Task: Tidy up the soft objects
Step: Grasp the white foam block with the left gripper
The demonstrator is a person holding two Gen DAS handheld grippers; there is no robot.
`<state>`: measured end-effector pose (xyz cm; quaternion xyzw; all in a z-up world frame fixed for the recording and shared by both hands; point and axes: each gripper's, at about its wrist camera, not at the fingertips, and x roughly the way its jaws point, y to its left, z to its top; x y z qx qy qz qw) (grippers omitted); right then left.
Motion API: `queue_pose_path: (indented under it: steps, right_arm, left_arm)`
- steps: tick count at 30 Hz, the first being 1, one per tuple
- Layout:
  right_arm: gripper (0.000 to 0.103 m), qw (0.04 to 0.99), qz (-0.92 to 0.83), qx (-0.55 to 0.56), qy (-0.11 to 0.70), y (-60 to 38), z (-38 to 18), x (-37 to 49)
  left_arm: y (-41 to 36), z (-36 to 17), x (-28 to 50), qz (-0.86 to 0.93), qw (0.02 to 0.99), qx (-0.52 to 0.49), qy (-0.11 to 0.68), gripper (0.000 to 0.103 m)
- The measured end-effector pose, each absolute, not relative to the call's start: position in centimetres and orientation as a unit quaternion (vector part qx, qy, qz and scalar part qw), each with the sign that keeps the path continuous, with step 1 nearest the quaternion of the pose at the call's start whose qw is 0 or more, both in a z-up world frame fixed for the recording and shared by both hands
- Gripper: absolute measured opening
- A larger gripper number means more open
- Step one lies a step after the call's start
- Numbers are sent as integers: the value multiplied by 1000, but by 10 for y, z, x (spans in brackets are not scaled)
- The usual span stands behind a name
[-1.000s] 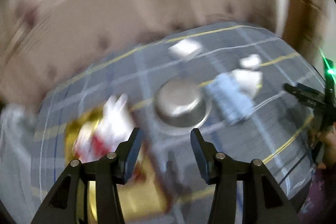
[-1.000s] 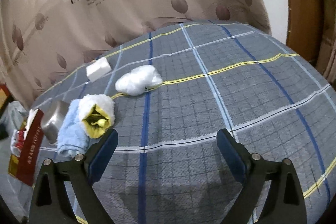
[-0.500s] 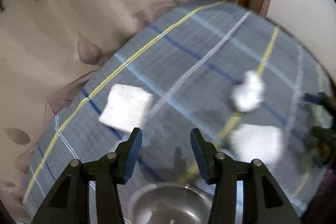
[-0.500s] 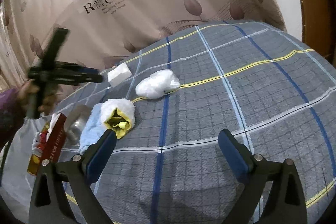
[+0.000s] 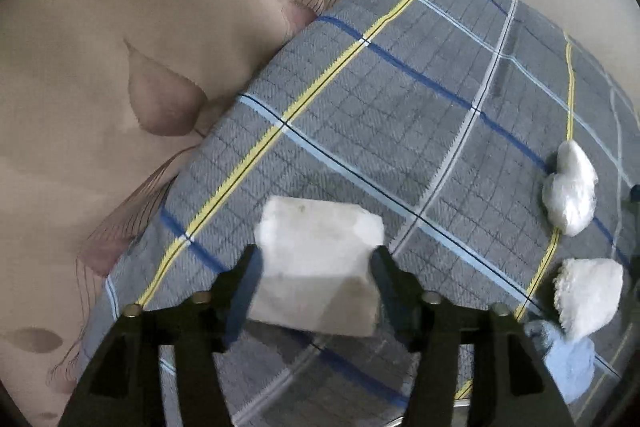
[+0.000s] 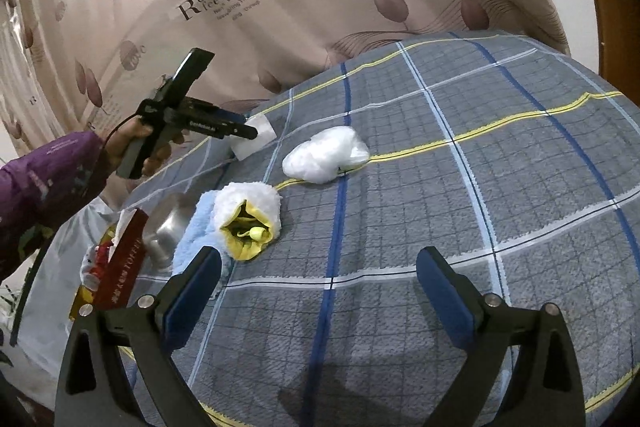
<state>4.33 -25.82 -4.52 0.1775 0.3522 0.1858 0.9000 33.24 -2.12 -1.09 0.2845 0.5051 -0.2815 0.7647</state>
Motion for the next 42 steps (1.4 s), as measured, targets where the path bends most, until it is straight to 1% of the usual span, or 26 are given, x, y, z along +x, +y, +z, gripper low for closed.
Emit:
queue_pose_path:
  steps: [1,2,7,8,9,10,11,14,15,16,17,19,24,29,35,36,37,38,40,42]
  right_arm:
    - [98,899,187,178,353,-258,-45,43]
    - [98,899,188,178,354,-258,-45,43]
    - [98,900,189,176,352,-257,-45,43]
    - [98,899,189,176,353,-256,-45,43]
    - [98,899,189,176,354,-256,-46,44]
    - [98,899,188,176,354,-256,-46,44]
    - [99,899,188,176,355,-255,-46,44]
    - [99,899,187,175,354,-255,-45,44]
    - [99,900,187,175,354,-255,-45,44]
    - [99,900,187,174,353,-255,-45,45]
    - [99,900,186,174,353,-254,-45,45]
    - [99,901,184,174,353,-255,-45,45]
    - [99,899,184,177,356,-256,-47,48]
    - [99,898,180,182,357,-260,-49,48]
    - [98,877,169,211,398,-269,-58,64]
    - [98,875,170,213,400,-269,-57,68]
    - [94,876,166,206,402,-268,-54,72]
    - [88,879,164,191,405,-264,-49,77]
    - [81,879,175,181,405,-257,-41,88]
    - [81,880,181,179,402,-250,-31,100]
  left_arm:
    - [-20,-14,338,-275,761,293,509,91]
    - [-19,-16,344,-267,760,298,512,93]
    - [-21,-27,353,-311,723,260,559,93]
    - [-29,-34,346,-322,709,278,563,93]
    - [-36,-42,339,-321,699,312,558,96]
    - [-39,-44,334,-320,701,332,544,99]
    - [-40,-40,332,-316,717,343,518,99]
    - [-34,-41,344,-310,724,298,539,97]
    - [-32,-40,344,-304,731,297,534,94]
    - [-32,-35,341,-286,749,306,513,75]
    - [-31,-30,339,-276,762,309,498,74]
    - [-29,-21,335,-257,785,296,480,73]
    - [-12,5,321,-225,829,228,457,73]
    - [14,12,307,-189,849,137,475,73]
    - [27,22,283,-135,862,92,480,74]
    - [26,23,282,-130,864,86,480,75]
    - [28,27,280,-131,864,80,479,75]
    - [30,31,275,-137,866,71,476,75]
    - [34,39,265,-129,872,77,465,76]
    - [33,45,255,-128,876,85,456,76]
